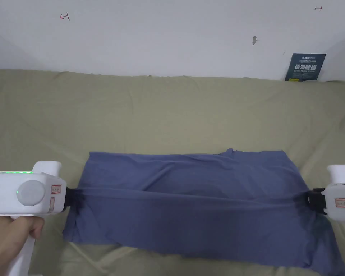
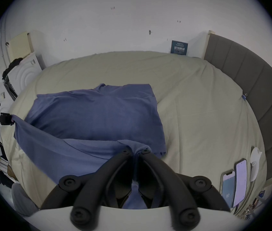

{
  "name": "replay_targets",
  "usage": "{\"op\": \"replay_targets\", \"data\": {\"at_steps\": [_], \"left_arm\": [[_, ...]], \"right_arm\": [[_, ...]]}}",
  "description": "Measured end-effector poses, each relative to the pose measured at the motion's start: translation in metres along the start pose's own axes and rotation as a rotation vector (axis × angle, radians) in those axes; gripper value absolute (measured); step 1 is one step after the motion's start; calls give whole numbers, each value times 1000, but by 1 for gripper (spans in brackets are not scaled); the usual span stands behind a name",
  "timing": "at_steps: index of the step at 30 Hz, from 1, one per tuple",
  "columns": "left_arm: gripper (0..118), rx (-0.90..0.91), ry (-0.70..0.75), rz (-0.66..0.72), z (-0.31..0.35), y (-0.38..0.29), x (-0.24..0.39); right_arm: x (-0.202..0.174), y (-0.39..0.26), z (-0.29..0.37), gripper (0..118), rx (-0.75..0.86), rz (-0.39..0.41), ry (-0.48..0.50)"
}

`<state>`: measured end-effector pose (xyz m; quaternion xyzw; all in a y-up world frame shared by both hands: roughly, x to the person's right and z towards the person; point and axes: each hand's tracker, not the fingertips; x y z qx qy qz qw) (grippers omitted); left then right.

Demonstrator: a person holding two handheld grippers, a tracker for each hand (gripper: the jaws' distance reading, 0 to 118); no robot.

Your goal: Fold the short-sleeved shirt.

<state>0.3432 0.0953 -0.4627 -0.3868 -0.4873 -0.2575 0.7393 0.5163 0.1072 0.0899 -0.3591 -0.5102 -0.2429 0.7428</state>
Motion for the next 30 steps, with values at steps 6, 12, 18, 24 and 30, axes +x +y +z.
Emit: {"op": "replay_targets", "data": {"at_steps": [6, 12, 18, 24, 30], "left_arm": [[115, -52, 34, 19, -25, -4, -1], [115, -43, 23, 19, -14, -72, -36], [60, -73, -88, 126, 32, -81, -41], [0, -79, -116, 155, 40, -93, -32], [114, 28, -161, 139, 30, -61, -23]], "right_arm": [[3, 1, -16, 116, -5, -70, -49], [14, -47, 17, 118, 21, -115, -5], [15, -112, 52, 85, -29, -154, 55], [9, -138, 61, 0, -49, -174, 76], [5, -123, 64, 0, -45, -122, 56]]}}
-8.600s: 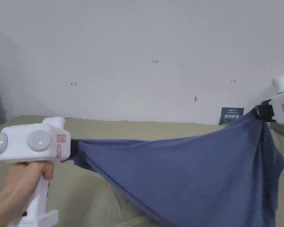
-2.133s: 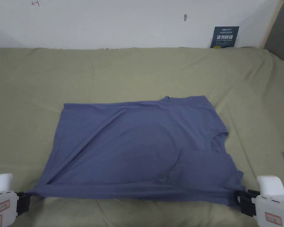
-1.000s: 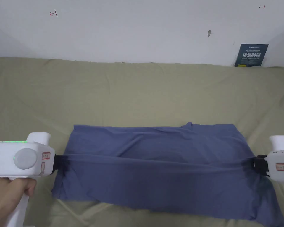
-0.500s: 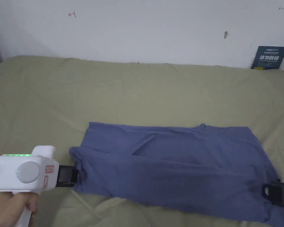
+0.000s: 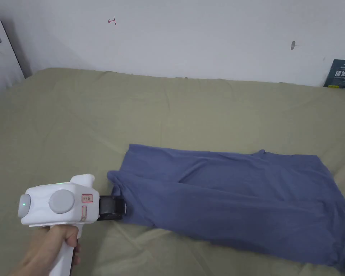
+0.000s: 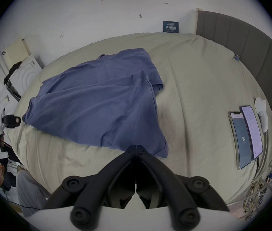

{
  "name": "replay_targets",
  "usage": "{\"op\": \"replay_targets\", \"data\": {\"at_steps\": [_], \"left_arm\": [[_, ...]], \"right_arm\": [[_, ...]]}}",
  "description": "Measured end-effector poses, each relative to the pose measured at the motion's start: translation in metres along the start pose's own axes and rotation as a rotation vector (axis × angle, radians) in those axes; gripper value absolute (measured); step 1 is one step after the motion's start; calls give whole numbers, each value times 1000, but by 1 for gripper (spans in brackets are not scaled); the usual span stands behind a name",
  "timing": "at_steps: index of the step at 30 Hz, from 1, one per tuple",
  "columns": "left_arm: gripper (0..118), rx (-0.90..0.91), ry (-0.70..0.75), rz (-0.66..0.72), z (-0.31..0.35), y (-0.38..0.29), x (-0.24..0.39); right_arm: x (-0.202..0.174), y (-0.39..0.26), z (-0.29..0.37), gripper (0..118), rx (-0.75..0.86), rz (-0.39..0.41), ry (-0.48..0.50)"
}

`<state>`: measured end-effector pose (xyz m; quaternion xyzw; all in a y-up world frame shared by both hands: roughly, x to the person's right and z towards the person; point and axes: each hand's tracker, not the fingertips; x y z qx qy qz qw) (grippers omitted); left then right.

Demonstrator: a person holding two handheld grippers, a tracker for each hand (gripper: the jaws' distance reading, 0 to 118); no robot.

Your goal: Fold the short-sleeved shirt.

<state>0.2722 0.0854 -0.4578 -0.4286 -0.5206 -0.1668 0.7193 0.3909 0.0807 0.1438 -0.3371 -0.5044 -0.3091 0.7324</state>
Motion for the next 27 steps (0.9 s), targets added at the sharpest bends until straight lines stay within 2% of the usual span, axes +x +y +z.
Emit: {"op": "replay_targets", "data": {"at_steps": [1, 4, 5, 8, 9, 10, 11, 13, 14, 17, 18, 19, 20, 21, 22, 24, 26, 27], "left_arm": [[114, -84, 16, 32, -5, 1, 2], [110, -121, 30, 21, -35, 8, 10], [100, -137, 69, 5, -41, 8, 12], [86, -167, 78, 11, -53, 9, 13], [73, -173, 83, 19, -53, 9, 14], [68, -177, 102, 4, -51, 10, 17], [52, -168, 87, -27, -42, 11, 16], [5, -150, 10, 16, -35, 12, 17], [0, -159, 23, 17, -32, 13, 22], [0, -151, 55, -45, -32, 16, 23], [0, -157, 55, -37, -30, 14, 24], [0, -159, 54, -26, -26, 10, 29], [0, -155, 54, -24, -24, 9, 31], [0, -153, 56, -28, -22, 8, 34], [0, -150, 60, -36, -21, 7, 37], [0, -155, 71, -56, -19, 8, 40], [0, -158, 73, -64, -18, 6, 44], [0, -161, 75, -67, -22, 11, 39]], "right_arm": [[1, 1, -1, 0, 1, 4, 4], [1, 5, -8, 0, -7, 4, 5], [2, 5, -10, 0, -10, 4, 5], [4, 6, -14, 0, -22, 17, -6], [5, 7, -14, 0, -24, 19, -9], [7, 7, -14, 0, -24, 18, -10], [10, 7, -13, 0, -21, 16, -10], [11, 10, -13, 0, -21, 14, -14], [12, 11, -12, 0, -19, 12, -16], [13, 14, -10, 1, -9, -8, -10], [14, 16, -10, 11, -18, -33, -1], [18, 19, -14, 44, -29, -68, 5], [24, 20, -22, 104, -49, -87, 1], [26, 21, -28, 118, -65, -87, 17], [27, 23, -25, 118, -31, -93, 12], [28, 31, -40, 117, -72, -91, -14], [32, 38, -52, 116, -86, -99, 9], [29, 39, -54, 107, -106, -95, 18]]}}
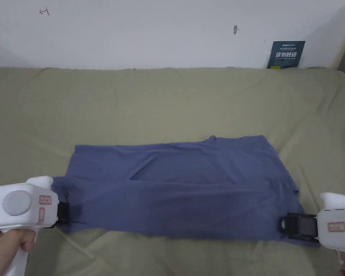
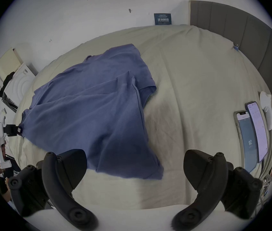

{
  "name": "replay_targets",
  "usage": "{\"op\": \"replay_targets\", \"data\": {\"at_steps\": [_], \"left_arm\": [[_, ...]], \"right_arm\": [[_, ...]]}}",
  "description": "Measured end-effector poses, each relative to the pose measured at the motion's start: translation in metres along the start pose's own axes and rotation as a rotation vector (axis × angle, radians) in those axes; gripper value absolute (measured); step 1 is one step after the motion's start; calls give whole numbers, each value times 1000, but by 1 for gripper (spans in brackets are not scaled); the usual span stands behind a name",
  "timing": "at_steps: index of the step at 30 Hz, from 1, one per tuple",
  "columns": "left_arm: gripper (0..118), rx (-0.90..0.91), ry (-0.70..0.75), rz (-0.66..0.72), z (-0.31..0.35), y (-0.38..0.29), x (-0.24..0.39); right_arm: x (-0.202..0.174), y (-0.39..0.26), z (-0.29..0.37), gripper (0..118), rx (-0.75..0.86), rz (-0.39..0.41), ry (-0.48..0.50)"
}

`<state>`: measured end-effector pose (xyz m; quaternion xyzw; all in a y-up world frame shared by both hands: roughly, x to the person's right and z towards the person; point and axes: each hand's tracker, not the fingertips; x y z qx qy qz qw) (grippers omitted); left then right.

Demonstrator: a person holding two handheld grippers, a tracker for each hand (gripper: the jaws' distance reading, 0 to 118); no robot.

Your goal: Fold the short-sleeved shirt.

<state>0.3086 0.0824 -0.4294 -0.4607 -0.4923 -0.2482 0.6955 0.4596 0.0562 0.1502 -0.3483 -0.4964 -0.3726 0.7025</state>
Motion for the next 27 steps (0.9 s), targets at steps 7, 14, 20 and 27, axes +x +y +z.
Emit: {"op": "replay_targets", "data": {"at_steps": [7, 14, 20, 27], "left_arm": [[0, -16, 18, -29, 1, 1, 0], [0, -10, 26, -37, 18, -5, -6], [0, -20, 28, -55, 46, -46, -17], [0, -34, 2, 3, 71, -112, -49]], "right_arm": [[-15, -5, 14, 9, 5, 43, 22], [-15, -15, 43, 8, 57, 83, 14], [-28, -51, 79, 8, 46, 98, 39], [-7, -99, 94, 8, -12, 114, 75]]}}
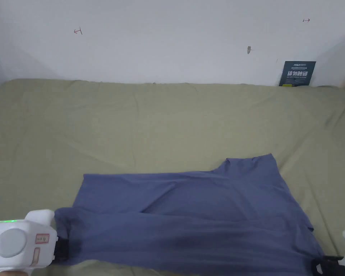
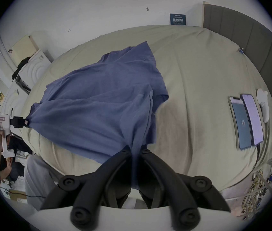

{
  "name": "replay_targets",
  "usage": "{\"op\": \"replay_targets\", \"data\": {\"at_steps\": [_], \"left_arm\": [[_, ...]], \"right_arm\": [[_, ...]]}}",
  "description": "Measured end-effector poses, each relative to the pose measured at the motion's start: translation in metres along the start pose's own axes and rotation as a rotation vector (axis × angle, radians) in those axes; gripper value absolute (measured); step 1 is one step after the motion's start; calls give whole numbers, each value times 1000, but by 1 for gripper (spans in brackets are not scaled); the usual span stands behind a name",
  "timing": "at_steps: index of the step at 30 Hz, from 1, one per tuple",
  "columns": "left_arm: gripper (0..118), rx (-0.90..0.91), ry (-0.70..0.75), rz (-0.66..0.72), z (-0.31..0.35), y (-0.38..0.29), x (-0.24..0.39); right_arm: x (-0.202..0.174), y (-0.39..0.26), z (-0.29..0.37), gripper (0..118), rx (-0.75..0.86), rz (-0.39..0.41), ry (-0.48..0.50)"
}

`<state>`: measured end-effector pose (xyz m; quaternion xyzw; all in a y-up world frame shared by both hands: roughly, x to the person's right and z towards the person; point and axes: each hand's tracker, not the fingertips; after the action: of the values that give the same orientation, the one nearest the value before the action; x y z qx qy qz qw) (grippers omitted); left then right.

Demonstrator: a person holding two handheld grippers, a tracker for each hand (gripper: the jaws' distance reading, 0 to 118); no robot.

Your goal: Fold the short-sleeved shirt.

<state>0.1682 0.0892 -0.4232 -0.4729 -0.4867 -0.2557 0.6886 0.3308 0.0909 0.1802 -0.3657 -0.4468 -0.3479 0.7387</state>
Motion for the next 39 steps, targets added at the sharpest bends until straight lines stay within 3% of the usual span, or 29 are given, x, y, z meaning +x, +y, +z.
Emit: {"op": "replay_targets", "data": {"at_steps": [6, 7, 8, 9, 10, 11, 12, 15, 19, 21, 22, 23, 24, 28, 29, 31, 32, 37, 39], "left_arm": [[3, 2, -13, 36, 2, -18, -11], [19, 11, -35, 38, 1, -17, -13], [77, 12, -60, 34, 0, -16, -15], [118, 15, -30, 30, 0, -17, -13], [115, 6, -14, 13, -3, -16, -16], [113, 72, -30, -46, 6, -14, -20], [113, 47, -30, -6, 14, -6, -22], [113, 69, -48, 44, 28, 12, -19], [111, 114, -27, 20, 26, 65, -7], [98, 115, -27, 15, 6, 93, -7], [75, 129, -19, 10, -1, 105, -2], [21, 135, -7, -7, -11, 116, 3], [0, 148, 42, -20, -25, 126, 3], [0, 150, 44, 23, -70, 168, -3], [13, 156, 41, 32, -65, 163, 5], [102, 102, 69, 21, -84, 171, 6], [118, 59, 72, 17, -93, 173, 6], [111, 57, 89, -12, -123, 192, 12], [97, -11, 74, -27, -132, 190, 18]], "right_arm": [[-5, -27, -1, 8, -13, -16, 16], [-4, -26, -2, 15, -12, -30, 8], [-3, -24, -3, 53, -10, -56, -18], [-2, -21, -2, 91, -19, -37, -47], [-3, -19, -1, 114, -27, 5, -72], [-1, -17, 0, 118, -20, 28, -68], [0, -13, 7, 118, -3, 25, -102], [-1, 12, 13, 118, 6, -9, -66], [-11, 56, 10, 118, 58, -47, -58], [-16, 78, 2, 104, 92, -49, -63], [-17, 87, -2, 81, 128, -58, -78], [-20, 98, -9, 30, 123, -59, -81], [-24, 107, -18, 0, 127, -48, -127], [-19, 135, -40, 0, 156, -47, -129], [-19, 140, -44, 0, 158, -48, -130], [-13, 146, -54, 0, 150, -46, -128], [-13, 149, -58, 0, 146, -44, -127], [-11, 155, -76, 0, 112, -9, -136], [-7, 155, -82, 0, 102, -9, -135]]}}
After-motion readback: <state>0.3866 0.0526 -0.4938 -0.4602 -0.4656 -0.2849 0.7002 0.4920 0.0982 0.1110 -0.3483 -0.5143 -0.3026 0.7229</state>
